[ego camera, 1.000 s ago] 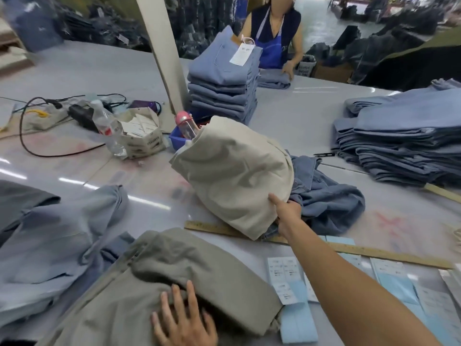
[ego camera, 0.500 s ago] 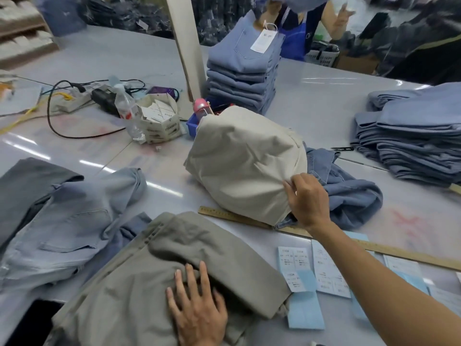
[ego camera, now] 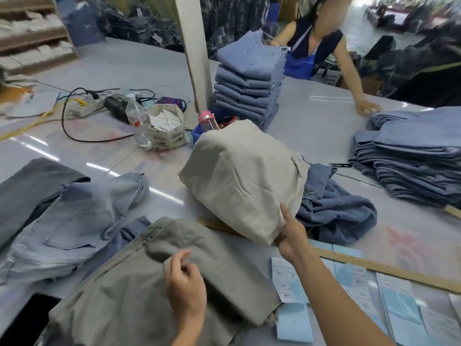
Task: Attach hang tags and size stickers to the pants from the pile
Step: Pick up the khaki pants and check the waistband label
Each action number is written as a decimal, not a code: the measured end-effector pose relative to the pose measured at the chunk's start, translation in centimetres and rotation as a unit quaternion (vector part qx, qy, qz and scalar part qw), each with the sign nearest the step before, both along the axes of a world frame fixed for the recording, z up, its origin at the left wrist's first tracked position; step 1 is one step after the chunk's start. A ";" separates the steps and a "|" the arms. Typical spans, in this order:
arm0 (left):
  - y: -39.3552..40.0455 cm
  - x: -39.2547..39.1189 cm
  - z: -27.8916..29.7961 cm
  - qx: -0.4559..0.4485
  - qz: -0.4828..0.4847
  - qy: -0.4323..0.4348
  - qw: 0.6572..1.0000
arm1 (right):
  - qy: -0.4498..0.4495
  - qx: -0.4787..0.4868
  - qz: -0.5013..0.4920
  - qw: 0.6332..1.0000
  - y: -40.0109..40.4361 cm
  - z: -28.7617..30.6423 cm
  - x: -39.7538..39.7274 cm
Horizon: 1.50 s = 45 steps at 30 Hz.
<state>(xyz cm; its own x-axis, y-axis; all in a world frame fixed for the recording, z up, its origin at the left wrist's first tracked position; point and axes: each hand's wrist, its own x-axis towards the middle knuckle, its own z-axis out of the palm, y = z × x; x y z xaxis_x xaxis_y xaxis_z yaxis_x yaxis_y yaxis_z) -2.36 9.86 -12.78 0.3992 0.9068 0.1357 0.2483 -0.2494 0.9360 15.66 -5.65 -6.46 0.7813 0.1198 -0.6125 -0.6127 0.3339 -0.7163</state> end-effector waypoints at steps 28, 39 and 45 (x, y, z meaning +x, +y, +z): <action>13.9 32.2 12.9 0.032 -0.323 0.303 0.896 | -0.043 -0.080 0.015 0.996 -4.0 2.4 12.3; 12.4 35.2 13.3 0.078 -0.322 0.131 0.934 | -0.074 -0.125 0.048 0.988 -3.6 1.3 19.6; 12.0 36.6 13.5 0.121 -0.315 0.164 0.927 | -0.107 -0.166 0.016 0.980 -4.2 0.5 22.2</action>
<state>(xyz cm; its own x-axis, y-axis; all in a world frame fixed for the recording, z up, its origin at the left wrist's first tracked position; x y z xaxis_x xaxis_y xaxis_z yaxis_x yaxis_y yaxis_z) 34.24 21.86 0.70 0.8953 0.4380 0.0816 0.2434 -0.6341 0.7339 37.88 -9.89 -5.95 0.8955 -0.0311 -0.4440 -0.4426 0.0430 -0.8957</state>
